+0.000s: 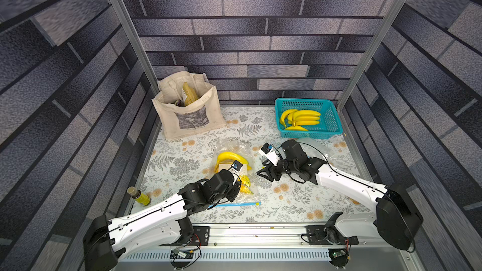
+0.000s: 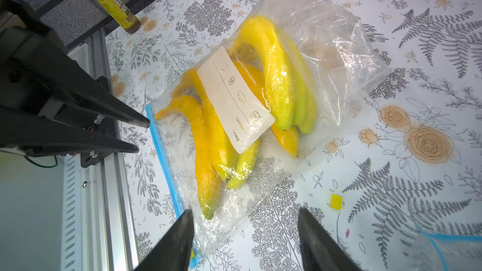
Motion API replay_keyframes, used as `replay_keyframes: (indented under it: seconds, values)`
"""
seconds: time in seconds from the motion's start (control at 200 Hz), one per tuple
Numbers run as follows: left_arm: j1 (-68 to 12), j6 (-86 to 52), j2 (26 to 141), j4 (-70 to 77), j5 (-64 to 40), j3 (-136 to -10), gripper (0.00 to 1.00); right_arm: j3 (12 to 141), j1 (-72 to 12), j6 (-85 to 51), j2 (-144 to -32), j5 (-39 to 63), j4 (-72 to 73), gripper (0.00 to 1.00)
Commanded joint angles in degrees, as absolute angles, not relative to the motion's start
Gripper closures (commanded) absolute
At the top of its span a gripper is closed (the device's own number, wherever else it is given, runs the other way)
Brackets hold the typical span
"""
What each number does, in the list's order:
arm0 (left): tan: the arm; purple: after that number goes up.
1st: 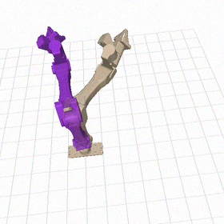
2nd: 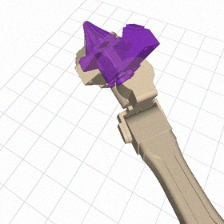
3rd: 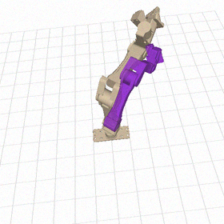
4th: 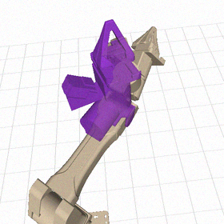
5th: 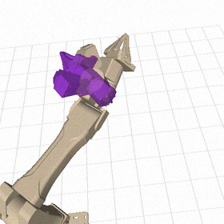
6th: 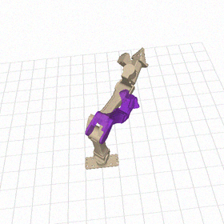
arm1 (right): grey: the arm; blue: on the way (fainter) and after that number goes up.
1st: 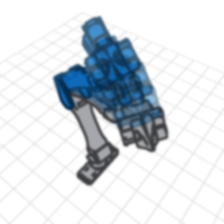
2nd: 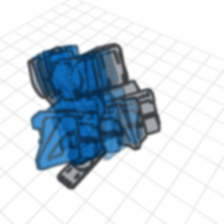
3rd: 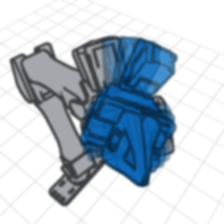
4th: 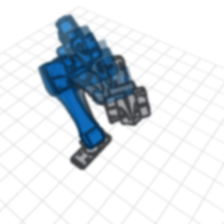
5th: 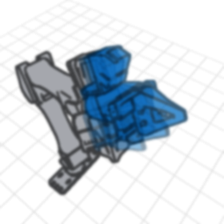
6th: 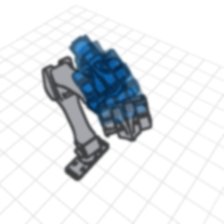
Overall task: Open the zip-top bag and take out the banana
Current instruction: Pick up the zipper food storage bag at the center of the board.
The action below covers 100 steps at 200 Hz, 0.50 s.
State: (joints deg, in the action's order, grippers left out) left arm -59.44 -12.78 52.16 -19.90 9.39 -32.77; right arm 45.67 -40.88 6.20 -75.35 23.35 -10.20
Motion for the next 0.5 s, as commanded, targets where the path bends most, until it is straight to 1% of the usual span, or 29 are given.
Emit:
replay_keyframes:
  seconds: [0.0, 0.07, 0.085, 0.105, 0.165, 0.2, 0.27, 0.331, 0.411, 0.496]
  values:
    - [-63.9, -12.8, 54.8, -24.4, 13.9, -34.4, 0.67, 47.7, -41.2, 4.3, -73.5, 21.8, -21.2, 0.34]
    - [-66.0, -13.8, 55.2, -23.9, 17.9, -34.0, 0.58, 47.3, -41.3, -1.4, -74.3, 25.9, -26.2, 0.36]
    - [-66.2, -14.1, 55.0, -23.6, 18.3, -33.7, 0.53, 47.0, -41.4, -2.9, -74.4, 27.0, -26.6, 0.36]
    - [-66.1, -14.6, 54.7, -23.1, 18.7, -33.3, 0.49, 46.2, -41.5, -4.5, -74.5, 28.0, -27.0, 0.37]
    - [-66.1, -15.2, 53.0, -21.1, 18.4, -32.0, 0.44, 44.1, -42.6, -8.0, -74.4, 28.1, -27.9, 0.38]
    - [-66.3, -15.6, 52.1, -20.2, 18.3, -31.3, 0.40, 43.0, -43.0, -10.2, -74.3, 27.6, -28.1, 0.38]
    - [-67.8, -16.7, 51.3, -20.2, 19.4, -30.9, 0.35, 41.4, -43.3, -15.1, -74.5, 28.4, -27.5, 0.39]
    - [-70.3, -17.7, 51.9, -22.5, 23.1, -31.3, 0.30, 40.2, -44.2, -18.8, -75.1, 29.9, -26.2, 0.39]
    - [-72.7, -19.5, 54.0, -25.6, 25.8, -31.8, 0.28, 40.9, -46.0, -21.1, -77.6, 29.2, -27.4, 0.39]
    - [-74.1, -20.8, 55.4, -24.8, 27.0, -31.5, 0.25, 42.3, -47.5, -23.0, -81.5, 28.0, -27.9, 0.39]
